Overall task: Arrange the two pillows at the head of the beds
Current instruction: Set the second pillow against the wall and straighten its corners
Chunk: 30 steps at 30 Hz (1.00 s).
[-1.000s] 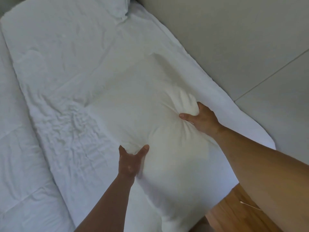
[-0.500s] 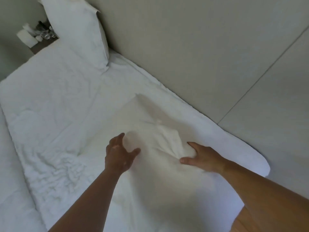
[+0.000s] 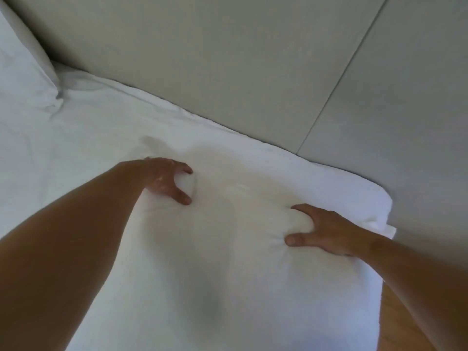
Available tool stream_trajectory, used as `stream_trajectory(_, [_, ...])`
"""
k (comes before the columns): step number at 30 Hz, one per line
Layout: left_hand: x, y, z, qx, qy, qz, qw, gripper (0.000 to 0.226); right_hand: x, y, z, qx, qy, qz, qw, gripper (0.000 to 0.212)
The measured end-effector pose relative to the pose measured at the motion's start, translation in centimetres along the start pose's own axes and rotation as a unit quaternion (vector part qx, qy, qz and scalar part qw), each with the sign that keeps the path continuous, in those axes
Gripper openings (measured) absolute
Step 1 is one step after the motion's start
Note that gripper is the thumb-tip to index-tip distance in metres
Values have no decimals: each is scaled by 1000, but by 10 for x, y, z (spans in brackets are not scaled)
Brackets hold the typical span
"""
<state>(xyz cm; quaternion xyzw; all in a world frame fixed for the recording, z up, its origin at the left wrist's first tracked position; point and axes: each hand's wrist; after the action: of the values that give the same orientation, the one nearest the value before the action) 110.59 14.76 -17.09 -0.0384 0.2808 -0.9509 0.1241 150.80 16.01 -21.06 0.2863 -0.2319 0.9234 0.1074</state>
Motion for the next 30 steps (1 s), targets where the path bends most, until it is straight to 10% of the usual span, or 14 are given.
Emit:
stream_trajectory(12, [13,-2,-4,-19,-36,-147,988,101,-12,-10,29,14,10,36,999,59])
stream_trajectory(16, [29,-23,38,-36,-35,-161,986,84,-6,-2,64,-38,15,21,999,57])
stream_trajectory(21, [42,-47,90,-121,11,-189,975,125,15,-15,112,-75,39,34,996,55])
stream_trajectory(30, [-6,-128,165,-275,-37,-264,924,83,63,-92,151,-221,52,124,966,76])
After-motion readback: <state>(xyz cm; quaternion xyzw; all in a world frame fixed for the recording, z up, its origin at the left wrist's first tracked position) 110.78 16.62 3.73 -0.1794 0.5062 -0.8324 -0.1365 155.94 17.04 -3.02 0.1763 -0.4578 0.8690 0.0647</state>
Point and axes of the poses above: each hand's wrist, its own z-axis away from the middle knuckle, its own y-axis out of the palm, x = y × z
